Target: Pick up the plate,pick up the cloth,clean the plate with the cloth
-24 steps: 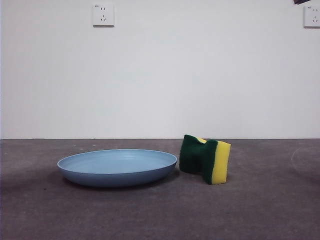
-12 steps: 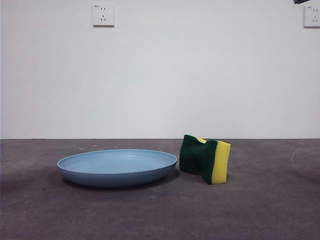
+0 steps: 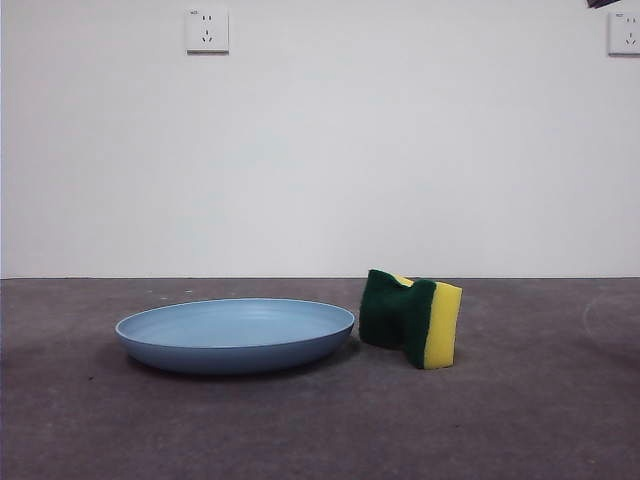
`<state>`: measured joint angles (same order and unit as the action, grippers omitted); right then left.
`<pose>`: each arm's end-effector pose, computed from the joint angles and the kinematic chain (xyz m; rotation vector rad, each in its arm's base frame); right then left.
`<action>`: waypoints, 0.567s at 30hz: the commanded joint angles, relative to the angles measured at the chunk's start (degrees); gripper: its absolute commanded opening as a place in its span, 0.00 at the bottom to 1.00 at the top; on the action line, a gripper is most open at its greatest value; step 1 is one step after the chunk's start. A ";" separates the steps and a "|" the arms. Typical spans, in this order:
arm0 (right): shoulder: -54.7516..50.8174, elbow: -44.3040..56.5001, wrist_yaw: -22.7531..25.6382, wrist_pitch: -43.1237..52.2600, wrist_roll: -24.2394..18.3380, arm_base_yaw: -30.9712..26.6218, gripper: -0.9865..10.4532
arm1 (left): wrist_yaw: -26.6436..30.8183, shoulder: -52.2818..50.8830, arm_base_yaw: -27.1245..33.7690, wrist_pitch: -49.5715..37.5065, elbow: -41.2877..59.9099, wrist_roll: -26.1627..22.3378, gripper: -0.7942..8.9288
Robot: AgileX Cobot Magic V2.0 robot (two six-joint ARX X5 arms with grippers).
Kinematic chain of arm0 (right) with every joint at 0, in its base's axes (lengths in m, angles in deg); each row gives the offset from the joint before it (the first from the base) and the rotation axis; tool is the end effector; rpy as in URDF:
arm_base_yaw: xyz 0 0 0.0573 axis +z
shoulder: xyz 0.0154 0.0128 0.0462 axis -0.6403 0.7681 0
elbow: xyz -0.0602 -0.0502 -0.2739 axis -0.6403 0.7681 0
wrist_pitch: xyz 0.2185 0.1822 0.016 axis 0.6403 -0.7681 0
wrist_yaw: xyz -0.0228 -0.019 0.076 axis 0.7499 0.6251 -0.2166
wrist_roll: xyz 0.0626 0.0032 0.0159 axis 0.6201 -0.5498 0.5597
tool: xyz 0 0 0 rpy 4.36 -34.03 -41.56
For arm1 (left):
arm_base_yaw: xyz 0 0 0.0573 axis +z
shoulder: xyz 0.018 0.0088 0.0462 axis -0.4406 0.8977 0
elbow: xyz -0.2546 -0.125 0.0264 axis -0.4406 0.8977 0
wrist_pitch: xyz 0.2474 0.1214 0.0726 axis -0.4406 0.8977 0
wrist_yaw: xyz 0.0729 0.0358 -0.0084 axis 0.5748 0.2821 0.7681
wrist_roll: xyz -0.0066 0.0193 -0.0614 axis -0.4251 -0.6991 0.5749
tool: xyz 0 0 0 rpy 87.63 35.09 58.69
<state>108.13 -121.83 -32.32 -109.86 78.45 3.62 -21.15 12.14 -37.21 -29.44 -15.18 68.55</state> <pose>0.1291 0.0979 0.3108 -0.0421 0.2986 0.3383 0.1306 -0.0216 0.2616 -0.0008 0.1277 -0.1050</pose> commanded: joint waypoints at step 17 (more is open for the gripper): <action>-0.04 0.37 0.17 0.63 0.55 0.09 0.09 | -9.51 -15.65 11.63 -7.85 22.40 2.32 0.08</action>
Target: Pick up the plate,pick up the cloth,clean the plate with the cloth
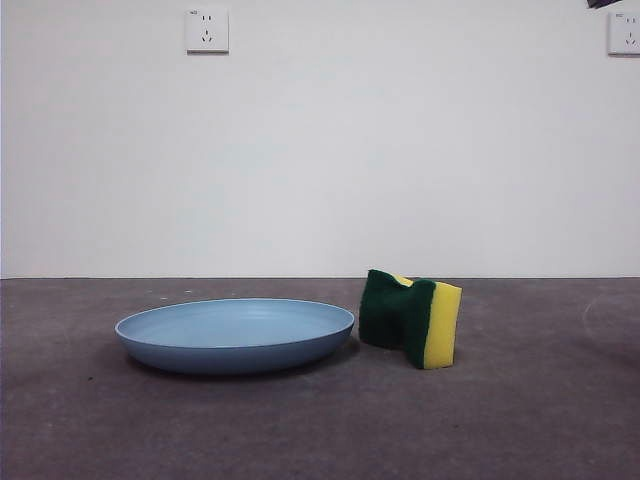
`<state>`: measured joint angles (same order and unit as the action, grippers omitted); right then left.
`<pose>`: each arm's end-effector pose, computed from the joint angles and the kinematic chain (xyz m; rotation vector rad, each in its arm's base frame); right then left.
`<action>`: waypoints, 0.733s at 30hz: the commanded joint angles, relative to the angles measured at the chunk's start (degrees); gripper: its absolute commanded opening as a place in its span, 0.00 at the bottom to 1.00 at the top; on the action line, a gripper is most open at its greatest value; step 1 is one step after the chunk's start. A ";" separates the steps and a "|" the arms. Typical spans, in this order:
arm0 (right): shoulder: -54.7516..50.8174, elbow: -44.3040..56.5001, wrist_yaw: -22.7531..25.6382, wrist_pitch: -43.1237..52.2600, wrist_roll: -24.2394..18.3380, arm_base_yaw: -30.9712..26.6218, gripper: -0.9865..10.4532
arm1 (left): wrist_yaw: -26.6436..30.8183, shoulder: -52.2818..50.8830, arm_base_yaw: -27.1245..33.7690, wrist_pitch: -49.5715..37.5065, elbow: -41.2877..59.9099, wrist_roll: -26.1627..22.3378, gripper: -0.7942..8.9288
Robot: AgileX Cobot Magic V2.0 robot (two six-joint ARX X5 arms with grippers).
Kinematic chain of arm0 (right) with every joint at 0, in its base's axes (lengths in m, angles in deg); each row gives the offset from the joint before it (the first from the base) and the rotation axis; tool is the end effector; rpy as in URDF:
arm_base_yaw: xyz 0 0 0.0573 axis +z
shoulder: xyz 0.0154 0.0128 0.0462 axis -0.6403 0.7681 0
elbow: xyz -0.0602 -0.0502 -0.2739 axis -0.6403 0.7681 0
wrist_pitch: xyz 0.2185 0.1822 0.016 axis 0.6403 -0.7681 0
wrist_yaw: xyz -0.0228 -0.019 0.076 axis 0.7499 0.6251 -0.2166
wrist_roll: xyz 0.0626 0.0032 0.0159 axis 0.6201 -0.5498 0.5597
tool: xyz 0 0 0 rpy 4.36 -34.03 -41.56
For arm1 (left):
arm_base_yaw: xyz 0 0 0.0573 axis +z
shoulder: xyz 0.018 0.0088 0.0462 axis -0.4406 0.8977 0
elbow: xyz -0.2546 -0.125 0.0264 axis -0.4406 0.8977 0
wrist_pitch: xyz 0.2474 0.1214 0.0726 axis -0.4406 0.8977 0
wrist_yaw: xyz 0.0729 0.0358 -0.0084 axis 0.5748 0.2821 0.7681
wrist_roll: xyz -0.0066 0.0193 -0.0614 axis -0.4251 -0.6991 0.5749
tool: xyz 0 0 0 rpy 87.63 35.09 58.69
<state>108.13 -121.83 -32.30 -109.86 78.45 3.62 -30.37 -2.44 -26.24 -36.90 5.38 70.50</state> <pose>0.1291 0.0979 0.3108 -0.0422 0.2985 0.3380 0.1275 -0.0037 0.1646 -0.0563 0.1040 -0.0730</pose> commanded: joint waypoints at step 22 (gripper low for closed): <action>-0.04 0.37 0.13 0.61 0.55 0.09 0.09 | -0.42 -2.75 1.36 4.52 2.34 1.84 0.08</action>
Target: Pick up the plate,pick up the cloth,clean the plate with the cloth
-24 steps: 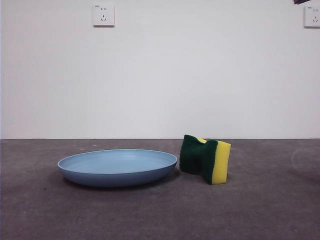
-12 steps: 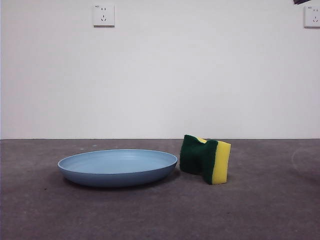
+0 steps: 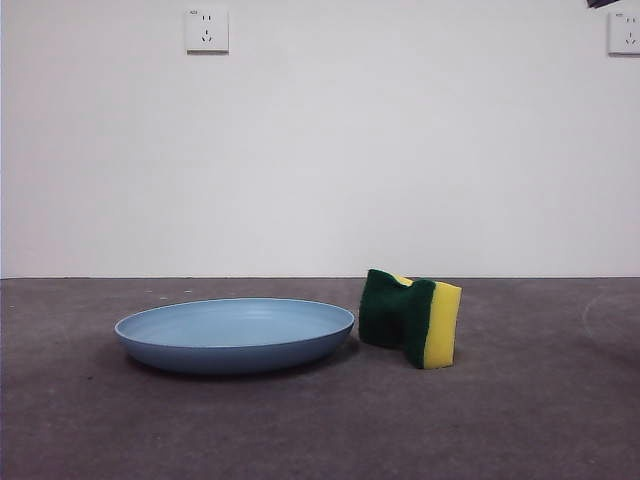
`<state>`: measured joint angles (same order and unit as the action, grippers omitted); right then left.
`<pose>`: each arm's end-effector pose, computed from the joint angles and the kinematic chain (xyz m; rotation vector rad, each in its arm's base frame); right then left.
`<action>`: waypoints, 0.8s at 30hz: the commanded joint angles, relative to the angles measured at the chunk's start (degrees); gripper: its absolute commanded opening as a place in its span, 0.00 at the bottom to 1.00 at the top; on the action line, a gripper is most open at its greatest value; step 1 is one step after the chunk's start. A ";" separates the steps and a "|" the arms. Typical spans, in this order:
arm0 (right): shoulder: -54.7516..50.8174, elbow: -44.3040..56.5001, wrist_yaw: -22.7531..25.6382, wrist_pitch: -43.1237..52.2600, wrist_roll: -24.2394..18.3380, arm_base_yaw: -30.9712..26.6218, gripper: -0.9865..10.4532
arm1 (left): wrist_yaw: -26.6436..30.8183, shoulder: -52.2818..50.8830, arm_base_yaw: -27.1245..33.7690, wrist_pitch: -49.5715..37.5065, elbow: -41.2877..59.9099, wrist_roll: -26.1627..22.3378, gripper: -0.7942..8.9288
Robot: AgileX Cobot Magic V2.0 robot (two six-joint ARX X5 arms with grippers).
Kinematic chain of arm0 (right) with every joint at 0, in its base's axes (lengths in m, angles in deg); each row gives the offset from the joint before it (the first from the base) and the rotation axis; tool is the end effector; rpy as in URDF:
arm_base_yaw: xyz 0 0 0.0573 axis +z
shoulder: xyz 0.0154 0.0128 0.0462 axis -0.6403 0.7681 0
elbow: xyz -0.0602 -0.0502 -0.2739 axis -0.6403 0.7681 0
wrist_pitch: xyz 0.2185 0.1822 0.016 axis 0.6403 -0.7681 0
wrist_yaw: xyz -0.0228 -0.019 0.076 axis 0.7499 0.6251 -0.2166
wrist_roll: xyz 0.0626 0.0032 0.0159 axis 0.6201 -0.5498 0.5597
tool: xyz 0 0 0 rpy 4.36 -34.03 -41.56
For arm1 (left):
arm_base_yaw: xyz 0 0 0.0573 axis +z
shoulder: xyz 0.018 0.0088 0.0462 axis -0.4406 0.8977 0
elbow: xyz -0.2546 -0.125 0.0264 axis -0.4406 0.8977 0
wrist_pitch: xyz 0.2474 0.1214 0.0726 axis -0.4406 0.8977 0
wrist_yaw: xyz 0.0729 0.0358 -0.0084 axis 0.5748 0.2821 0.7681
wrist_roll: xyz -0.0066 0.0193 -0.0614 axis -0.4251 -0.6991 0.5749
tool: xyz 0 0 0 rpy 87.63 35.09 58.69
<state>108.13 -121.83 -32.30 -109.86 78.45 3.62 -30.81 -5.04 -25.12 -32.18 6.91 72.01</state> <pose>0.1291 0.0979 0.3108 -0.0422 0.2985 0.3380 0.1251 -0.0016 0.1497 -0.0871 0.1681 -0.0572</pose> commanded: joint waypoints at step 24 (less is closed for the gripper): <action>-11.17 8.28 -14.95 -0.68 -5.42 -19.56 0.09 | 0.04 -0.15 0.24 -0.20 0.81 0.33 0.08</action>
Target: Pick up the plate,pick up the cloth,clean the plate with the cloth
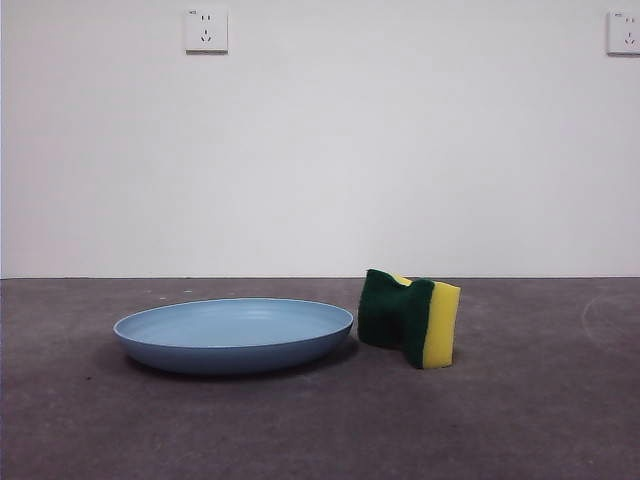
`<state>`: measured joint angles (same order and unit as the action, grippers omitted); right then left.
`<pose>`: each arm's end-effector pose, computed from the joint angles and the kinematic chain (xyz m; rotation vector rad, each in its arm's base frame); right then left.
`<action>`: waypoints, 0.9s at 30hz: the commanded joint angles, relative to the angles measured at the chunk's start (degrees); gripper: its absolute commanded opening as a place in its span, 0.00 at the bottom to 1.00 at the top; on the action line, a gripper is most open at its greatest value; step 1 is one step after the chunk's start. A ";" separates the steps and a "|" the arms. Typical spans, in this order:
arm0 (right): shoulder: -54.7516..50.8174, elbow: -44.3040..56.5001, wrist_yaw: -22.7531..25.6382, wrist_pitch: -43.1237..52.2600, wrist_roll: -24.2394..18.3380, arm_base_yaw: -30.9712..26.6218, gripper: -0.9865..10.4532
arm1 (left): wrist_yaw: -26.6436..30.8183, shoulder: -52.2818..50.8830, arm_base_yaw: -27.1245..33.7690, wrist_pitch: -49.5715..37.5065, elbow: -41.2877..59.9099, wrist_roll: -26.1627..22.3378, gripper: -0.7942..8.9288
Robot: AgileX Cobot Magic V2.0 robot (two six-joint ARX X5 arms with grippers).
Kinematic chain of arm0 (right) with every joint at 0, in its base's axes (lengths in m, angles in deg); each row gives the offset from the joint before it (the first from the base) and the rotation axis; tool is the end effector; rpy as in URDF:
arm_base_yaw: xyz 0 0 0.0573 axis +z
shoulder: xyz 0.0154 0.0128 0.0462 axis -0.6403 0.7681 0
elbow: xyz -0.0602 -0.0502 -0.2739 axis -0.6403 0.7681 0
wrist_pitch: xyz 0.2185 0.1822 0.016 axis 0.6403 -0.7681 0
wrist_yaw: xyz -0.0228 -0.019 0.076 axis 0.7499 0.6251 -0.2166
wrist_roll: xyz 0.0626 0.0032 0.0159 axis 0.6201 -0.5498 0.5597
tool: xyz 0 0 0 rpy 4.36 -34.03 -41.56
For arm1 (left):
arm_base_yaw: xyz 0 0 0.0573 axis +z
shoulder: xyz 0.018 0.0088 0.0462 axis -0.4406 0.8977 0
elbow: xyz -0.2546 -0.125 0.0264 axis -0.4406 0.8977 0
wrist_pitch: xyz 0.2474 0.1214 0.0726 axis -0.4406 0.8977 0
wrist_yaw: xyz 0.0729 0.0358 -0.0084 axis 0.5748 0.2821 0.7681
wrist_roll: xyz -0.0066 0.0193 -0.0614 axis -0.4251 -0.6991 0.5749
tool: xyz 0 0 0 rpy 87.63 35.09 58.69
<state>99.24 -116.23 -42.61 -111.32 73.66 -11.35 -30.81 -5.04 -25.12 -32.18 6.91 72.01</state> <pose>0.1255 0.0569 0.2906 -0.0483 0.2840 0.2704 0.1251 -0.0016 0.1497 -0.0871 0.1681 -0.0572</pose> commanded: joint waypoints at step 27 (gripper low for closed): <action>-25.16 32.54 -16.98 14.05 -0.50 -23.80 0.09 | 0.07 -0.15 0.24 -0.20 0.81 0.33 0.08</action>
<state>74.32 -84.54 -59.51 -97.64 72.35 -35.06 -30.81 -5.04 -25.12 -32.18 6.91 72.01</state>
